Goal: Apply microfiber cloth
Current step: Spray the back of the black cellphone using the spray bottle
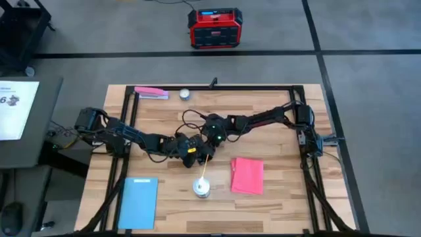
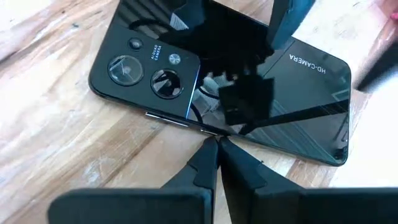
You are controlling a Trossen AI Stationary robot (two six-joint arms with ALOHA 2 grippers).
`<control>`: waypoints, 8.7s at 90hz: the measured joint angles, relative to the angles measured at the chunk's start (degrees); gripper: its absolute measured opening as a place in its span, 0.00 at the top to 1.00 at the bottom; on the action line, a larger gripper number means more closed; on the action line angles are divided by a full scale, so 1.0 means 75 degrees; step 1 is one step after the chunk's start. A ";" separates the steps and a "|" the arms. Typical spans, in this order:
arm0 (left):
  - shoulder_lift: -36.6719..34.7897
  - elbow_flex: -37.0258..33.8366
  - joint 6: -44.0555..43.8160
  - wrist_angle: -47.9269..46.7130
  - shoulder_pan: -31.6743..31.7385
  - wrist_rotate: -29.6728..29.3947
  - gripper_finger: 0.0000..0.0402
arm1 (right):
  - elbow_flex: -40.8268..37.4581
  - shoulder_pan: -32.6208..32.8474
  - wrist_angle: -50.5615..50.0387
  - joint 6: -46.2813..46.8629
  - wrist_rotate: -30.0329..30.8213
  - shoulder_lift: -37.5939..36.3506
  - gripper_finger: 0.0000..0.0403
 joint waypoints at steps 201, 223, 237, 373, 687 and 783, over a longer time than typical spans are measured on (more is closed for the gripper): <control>0.0003 -0.0009 0.0105 0.0169 -0.0009 -0.0128 1.00 | -0.0052 -0.0090 -0.1176 -0.1082 0.1341 -0.0507 0.44; 0.0235 0.0001 -0.0021 0.0268 0.0015 -0.0191 1.00 | -0.0704 -0.0119 -0.0382 -0.0727 0.1341 -0.0507 0.44; 0.0478 0.0003 -0.0032 0.0772 0.0061 -0.0290 1.00 | -0.0883 -0.0122 -0.0007 -0.0504 0.1315 -0.0513 0.44; 0.1163 -0.0812 0.0278 0.3092 0.0766 -0.0166 1.00 | -0.0906 0.0436 0.0432 0.0047 0.1054 -0.0507 0.47; 0.1244 -0.0864 0.0007 0.3494 0.0471 -0.0181 1.00 | -0.0959 0.0743 -0.0809 -0.1580 0.2879 -0.0756 1.00; 0.1276 -0.0866 -0.0779 0.5154 0.1354 0.3223 0.75 | -0.1355 0.0726 -0.0513 -0.1897 0.2946 -0.0796 1.00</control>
